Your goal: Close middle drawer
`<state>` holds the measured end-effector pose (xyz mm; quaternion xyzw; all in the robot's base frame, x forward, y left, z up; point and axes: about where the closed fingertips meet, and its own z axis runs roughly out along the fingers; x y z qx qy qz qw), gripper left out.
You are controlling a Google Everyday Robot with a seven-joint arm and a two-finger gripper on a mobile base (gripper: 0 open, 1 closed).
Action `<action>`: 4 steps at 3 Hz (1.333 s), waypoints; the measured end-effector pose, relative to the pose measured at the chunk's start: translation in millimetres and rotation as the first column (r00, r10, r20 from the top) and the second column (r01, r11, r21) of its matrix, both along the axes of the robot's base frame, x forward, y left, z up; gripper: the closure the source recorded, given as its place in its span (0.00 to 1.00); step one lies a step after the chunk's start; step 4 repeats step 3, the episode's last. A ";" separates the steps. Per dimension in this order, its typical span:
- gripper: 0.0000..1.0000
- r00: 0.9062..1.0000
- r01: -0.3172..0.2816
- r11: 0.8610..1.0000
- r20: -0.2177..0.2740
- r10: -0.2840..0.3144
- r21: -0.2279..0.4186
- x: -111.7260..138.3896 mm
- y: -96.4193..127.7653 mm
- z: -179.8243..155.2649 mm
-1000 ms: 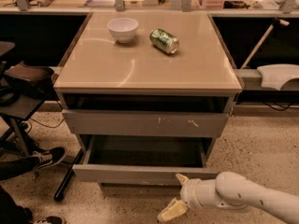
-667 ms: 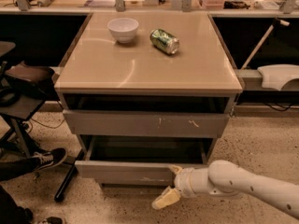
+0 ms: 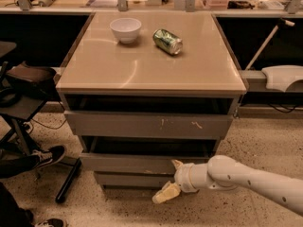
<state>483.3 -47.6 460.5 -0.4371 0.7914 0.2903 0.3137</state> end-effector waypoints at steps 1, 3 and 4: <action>0.00 1.000 0.005 1.000 -0.001 -0.005 0.008 24.0 6.9 -6.0; 0.00 1.000 0.004 1.000 0.012 -0.004 0.022 42.9 12.5 -8.4; 0.00 1.000 0.004 1.000 0.012 -0.004 0.022 42.9 12.5 -8.4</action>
Offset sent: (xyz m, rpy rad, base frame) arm 0.1539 0.0233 -0.0415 0.0535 -0.0144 -0.0572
